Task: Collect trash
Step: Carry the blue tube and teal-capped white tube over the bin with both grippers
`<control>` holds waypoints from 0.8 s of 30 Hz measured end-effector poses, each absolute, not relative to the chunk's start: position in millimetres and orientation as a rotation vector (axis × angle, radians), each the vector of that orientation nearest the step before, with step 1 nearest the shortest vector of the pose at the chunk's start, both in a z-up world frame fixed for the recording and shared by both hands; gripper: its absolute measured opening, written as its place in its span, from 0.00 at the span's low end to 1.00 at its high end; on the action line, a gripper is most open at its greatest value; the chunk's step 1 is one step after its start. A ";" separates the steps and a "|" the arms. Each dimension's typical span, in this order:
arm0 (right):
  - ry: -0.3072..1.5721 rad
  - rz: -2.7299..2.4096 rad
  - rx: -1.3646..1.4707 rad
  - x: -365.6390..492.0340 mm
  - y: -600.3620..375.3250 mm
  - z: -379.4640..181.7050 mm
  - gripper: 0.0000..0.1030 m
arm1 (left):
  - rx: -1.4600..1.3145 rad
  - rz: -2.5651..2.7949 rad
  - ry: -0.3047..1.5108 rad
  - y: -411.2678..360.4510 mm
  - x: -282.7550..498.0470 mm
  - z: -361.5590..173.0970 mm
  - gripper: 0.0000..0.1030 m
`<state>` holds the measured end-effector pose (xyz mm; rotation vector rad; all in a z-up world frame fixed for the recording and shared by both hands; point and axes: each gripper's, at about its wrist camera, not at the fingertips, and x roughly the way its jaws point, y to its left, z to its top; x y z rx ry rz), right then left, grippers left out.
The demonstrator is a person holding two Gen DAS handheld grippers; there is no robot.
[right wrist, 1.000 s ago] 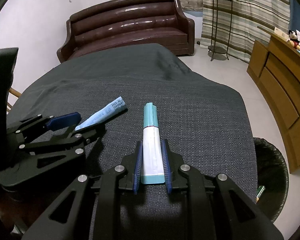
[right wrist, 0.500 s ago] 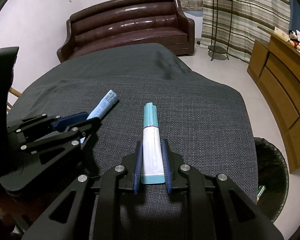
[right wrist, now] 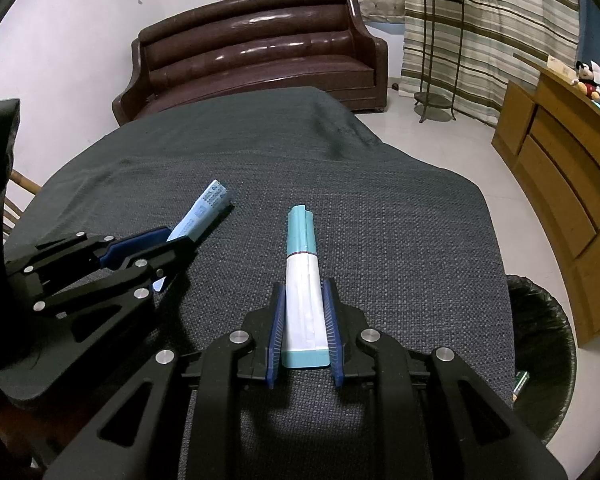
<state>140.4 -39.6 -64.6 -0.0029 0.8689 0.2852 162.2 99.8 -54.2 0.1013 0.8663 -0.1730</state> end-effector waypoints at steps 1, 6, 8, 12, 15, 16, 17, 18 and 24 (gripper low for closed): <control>0.867 0.284 -0.003 140.2 -39.8 -64.7 0.20 | 0.099 -0.171 0.865 100.1 161.3 -53.7 0.17; 0.849 0.281 0.002 134.7 -42.0 -62.4 0.20 | 0.080 -0.154 0.850 102.8 156.0 -50.3 0.17; 0.842 0.282 0.006 132.4 -43.2 -60.9 0.20 | 0.079 -0.146 0.835 102.8 152.0 -46.7 0.17; 0.824 0.283 0.014 125.2 -45.4 -56.8 0.20 | 0.070 -0.133 0.804 102.2 141.5 -38.7 0.17; 0.807 0.278 0.021 119.5 -50.8 -52.2 0.20 | 0.064 -0.126 0.784 99.6 131.7 -33.1 0.17; 0.800 0.274 0.023 116.7 -53.8 -50.5 0.20 | 0.059 -0.125 0.777 98.9 127.8 -31.1 0.17; 0.797 0.272 0.025 115.4 -55.0 -49.6 0.20 | 0.053 -0.124 0.773 99.1 124.5 -29.6 0.17; 0.789 0.267 0.028 112.3 -58.3 -47.7 0.20 | 0.045 -0.124 0.768 98.3 120.3 -27.3 0.17; 0.747 0.230 0.039 96.0 -81.1 -36.2 0.20 | 0.026 -0.134 0.728 86.4 100.6 -14.3 0.17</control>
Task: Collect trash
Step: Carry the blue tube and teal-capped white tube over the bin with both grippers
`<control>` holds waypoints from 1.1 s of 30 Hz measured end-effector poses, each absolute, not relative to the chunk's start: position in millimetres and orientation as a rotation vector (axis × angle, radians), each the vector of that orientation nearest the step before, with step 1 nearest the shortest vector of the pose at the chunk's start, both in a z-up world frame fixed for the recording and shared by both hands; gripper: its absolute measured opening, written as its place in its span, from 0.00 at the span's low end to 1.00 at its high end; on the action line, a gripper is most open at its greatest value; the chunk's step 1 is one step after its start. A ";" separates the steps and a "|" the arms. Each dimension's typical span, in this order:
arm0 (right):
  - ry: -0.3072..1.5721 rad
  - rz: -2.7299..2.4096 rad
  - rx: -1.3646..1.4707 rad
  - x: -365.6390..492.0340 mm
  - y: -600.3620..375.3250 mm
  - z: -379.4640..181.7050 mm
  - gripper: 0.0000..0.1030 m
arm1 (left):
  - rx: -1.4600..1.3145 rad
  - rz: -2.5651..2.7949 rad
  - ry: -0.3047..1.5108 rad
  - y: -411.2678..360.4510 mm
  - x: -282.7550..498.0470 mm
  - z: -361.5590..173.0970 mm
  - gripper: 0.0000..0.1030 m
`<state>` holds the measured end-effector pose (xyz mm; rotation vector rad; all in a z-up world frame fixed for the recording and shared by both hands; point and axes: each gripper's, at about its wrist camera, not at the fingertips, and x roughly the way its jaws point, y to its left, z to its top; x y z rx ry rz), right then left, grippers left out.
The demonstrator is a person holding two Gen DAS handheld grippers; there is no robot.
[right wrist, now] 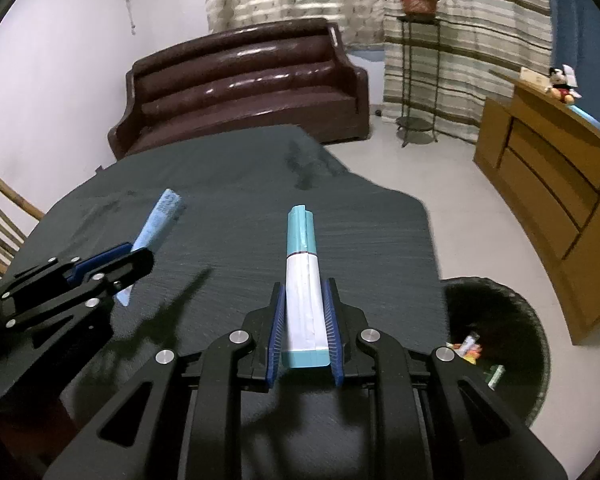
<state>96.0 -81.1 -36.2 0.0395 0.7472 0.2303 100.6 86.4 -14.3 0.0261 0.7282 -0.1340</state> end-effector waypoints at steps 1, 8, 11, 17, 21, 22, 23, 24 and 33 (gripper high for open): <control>0.741 0.223 0.042 93.3 -85.4 -34.8 0.20 | 0.025 -0.136 0.721 84.2 97.9 -12.9 0.17; 0.701 0.154 0.058 71.7 -121.8 -26.6 0.20 | 0.014 -0.178 0.678 57.6 75.6 -2.0 0.17; 0.687 0.121 0.060 66.0 -136.1 -25.5 0.20 | 0.017 -0.198 0.668 43.1 69.5 0.1 0.17; 0.655 0.057 0.067 66.0 -166.2 -14.9 0.20 | 0.015 -0.243 0.647 10.2 61.4 3.6 0.17; 0.627 0.029 0.043 62.8 -178.3 -11.2 0.20 | 0.025 -0.271 0.649 -12.1 61.0 3.1 0.17; 0.628 0.025 0.046 61.6 -182.5 -12.0 0.20 | 0.029 -0.275 0.646 -17.3 61.9 3.7 0.17; 0.630 0.019 0.046 61.3 -187.1 -13.6 0.20 | 0.031 -0.277 0.644 -21.0 61.4 3.9 0.17; 0.632 0.014 0.044 61.4 -190.1 -14.9 0.20 | 0.034 -0.281 0.642 -26.5 61.8 3.5 0.17; 0.630 -0.009 0.074 55.4 -212.6 -19.7 0.20 | 0.060 -0.302 0.650 -62.8 60.3 -2.8 0.17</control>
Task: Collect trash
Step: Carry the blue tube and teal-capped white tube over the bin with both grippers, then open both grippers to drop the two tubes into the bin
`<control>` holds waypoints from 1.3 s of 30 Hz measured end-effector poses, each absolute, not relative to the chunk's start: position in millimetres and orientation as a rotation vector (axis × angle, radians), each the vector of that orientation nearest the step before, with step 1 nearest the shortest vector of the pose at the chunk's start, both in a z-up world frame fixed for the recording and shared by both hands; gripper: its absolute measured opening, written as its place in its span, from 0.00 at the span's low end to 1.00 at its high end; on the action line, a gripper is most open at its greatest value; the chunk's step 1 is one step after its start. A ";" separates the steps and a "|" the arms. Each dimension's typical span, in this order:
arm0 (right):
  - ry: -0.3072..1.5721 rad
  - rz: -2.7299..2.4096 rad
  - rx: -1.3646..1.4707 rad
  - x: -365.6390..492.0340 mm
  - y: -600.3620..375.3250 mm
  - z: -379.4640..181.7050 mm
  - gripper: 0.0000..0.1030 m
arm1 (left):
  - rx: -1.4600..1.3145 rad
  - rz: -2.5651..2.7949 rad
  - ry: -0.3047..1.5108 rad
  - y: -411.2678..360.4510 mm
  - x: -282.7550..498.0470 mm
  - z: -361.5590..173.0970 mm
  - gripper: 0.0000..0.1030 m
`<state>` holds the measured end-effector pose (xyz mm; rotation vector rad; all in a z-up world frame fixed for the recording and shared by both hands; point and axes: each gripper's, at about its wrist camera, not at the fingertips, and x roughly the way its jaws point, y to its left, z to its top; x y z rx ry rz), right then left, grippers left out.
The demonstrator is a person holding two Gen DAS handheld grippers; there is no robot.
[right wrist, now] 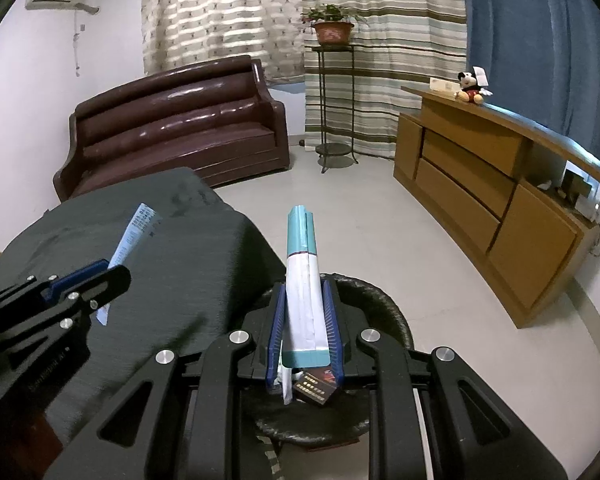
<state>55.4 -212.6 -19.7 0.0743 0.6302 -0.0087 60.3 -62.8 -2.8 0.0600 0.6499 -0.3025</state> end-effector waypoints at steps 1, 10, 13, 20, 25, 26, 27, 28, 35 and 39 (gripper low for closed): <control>0.628 -0.012 0.075 52.1 -214.1 -20.3 0.20 | 0.065 -0.306 0.650 -67.5 60.6 -3.6 0.17; 0.626 -0.038 0.096 52.7 -228.9 -28.4 0.20 | 0.076 -0.307 0.653 -82.7 63.6 -12.7 0.18; 0.632 -0.044 0.100 52.9 -233.6 -32.2 0.20 | 0.092 -0.310 0.662 -88.4 67.2 -18.2 0.18; 0.639 -0.058 0.112 58.9 -239.5 -38.1 0.20 | 0.101 -0.320 0.689 -103.3 83.3 -28.1 0.18; 0.651 -0.061 0.125 63.7 -241.0 -43.7 0.20 | 0.120 -0.325 0.692 -112.0 92.2 -31.6 0.19; 0.652 -0.062 0.127 65.1 -241.6 -45.0 0.20 | 0.122 -0.328 0.698 -113.8 94.4 -33.4 0.19; 0.652 -0.063 0.128 65.7 -241.8 -46.1 0.20 | 0.124 -0.329 0.704 -115.4 96.1 -35.2 0.19; 0.654 -0.065 0.131 67.2 -242.6 -47.1 0.20 | 0.128 -0.327 0.706 -117.3 95.7 -38.3 0.19; 0.672 -0.081 0.169 71.7 -250.6 -56.9 0.35 | 0.122 -0.316 0.729 -116.6 102.0 -44.1 0.39; 0.675 -0.088 0.170 70.7 -251.7 -57.1 0.35 | 0.119 -0.312 0.728 -116.4 102.6 -44.5 0.48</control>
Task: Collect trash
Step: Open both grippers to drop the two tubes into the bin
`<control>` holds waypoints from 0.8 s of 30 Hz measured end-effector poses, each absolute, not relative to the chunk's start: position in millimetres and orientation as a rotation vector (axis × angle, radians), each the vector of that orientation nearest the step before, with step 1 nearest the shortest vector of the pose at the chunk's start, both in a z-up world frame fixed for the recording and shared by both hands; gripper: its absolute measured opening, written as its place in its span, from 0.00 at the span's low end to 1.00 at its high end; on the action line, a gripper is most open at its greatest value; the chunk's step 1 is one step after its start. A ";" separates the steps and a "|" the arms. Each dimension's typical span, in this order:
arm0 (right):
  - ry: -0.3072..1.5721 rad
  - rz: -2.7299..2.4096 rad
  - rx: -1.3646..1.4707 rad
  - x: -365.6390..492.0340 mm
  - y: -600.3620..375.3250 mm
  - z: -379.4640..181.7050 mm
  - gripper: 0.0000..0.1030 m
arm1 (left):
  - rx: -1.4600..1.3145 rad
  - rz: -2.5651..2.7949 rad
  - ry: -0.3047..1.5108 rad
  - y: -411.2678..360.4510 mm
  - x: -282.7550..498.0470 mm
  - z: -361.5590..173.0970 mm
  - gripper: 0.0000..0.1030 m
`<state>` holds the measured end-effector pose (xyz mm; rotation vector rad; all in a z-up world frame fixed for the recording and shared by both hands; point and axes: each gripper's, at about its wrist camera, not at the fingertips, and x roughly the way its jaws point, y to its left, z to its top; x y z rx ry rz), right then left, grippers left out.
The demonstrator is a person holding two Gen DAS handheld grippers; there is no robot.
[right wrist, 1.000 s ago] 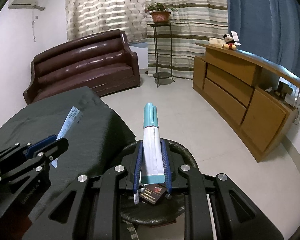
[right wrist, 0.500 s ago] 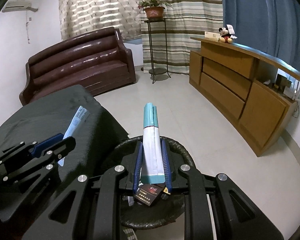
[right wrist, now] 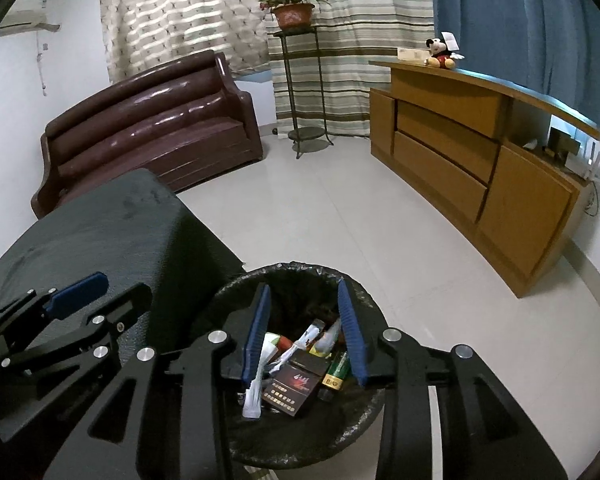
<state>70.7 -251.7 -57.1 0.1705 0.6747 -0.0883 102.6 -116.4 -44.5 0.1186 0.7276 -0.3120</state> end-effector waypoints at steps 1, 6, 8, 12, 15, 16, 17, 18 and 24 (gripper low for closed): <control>0.673 -0.091 0.171 70.0 -251.8 -56.6 0.35 | 0.120 -0.312 0.728 -116.3 102.7 -44.4 0.49; 0.662 -0.102 0.166 68.0 -251.5 -54.0 0.43 | 0.113 -0.308 0.722 -114.9 103.6 -42.6 0.56; 0.656 -0.107 0.163 67.3 -251.6 -52.5 0.49 | 0.109 -0.307 0.720 -114.1 103.9 -41.5 0.61; 0.640 -0.123 0.167 65.1 -254.8 -49.2 0.58 | 0.102 -0.304 0.716 -110.8 104.3 -40.0 0.65; 0.637 -0.133 0.178 63.0 -256.9 -47.7 0.62 | 0.091 -0.293 0.706 -106.8 104.1 -37.4 0.71; 0.635 -0.135 0.179 62.4 -256.8 -47.2 0.63 | 0.089 -0.291 0.705 -105.2 103.4 -37.0 0.73; 0.633 -0.138 0.176 61.6 -256.7 -46.5 0.63 | 0.087 -0.288 0.702 -104.1 103.0 -36.2 0.76; 0.631 -0.141 0.175 61.5 -255.0 -45.6 0.64 | 0.087 -0.286 0.700 -103.5 102.4 -35.4 0.76; 0.606 -0.147 0.158 54.1 -249.1 -37.8 0.70 | 0.096 -0.254 0.665 -97.4 91.2 -27.5 0.83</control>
